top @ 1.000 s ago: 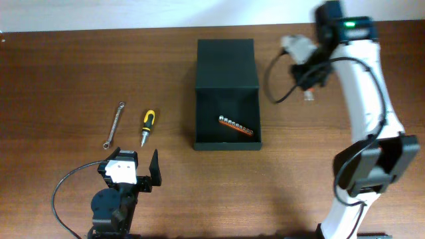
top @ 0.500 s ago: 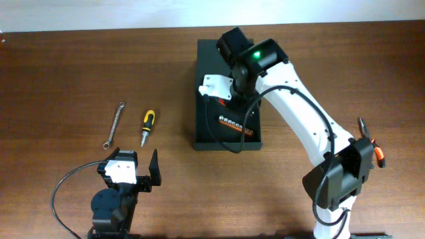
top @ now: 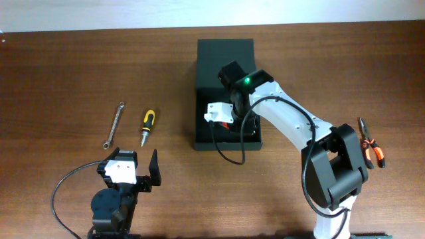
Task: Pack container
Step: 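Carry the red cutters into the box and open the gripper, then withdraw the right gripper and move it over the orange pliers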
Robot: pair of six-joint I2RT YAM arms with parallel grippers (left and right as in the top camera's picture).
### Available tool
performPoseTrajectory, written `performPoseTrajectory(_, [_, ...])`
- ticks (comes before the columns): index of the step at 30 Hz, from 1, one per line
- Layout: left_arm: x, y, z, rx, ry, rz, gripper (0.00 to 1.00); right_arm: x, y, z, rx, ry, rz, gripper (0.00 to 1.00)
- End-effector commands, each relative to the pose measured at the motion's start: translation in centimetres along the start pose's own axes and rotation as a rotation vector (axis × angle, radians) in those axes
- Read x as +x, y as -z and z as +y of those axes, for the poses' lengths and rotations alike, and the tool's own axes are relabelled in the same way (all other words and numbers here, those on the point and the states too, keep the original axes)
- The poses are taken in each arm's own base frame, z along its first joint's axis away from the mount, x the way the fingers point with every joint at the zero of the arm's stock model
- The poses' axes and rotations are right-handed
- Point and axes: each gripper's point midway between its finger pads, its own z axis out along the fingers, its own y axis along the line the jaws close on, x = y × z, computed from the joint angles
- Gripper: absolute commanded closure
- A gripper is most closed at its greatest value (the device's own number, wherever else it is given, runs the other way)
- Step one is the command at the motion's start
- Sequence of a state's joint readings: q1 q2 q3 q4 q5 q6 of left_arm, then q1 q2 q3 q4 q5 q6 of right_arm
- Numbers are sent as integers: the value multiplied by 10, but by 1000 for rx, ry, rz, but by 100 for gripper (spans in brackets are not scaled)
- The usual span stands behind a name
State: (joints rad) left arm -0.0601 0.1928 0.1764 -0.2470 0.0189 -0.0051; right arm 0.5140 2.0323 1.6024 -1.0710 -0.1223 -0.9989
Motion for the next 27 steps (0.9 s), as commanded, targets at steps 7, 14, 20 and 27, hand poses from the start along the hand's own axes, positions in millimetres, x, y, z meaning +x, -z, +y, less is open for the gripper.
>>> performPoseTrajectory(7, [-11,3,0,-4,9,-26,1,1,-4,8,-25,-56,-17,6])
performPoseTrajectory(14, [-11,3,0,-4,9,-26,1,-19,49,-13,57,-206,-76,1])
performPoseTrajectory(20, [-11,3,0,-4,9,-26,1,-3,174,-82,380,-527,-152,1])
performPoseTrajectory(27, [-11,3,0,-4,9,-26,1,184,302,-112,706,-1348,-190,1])
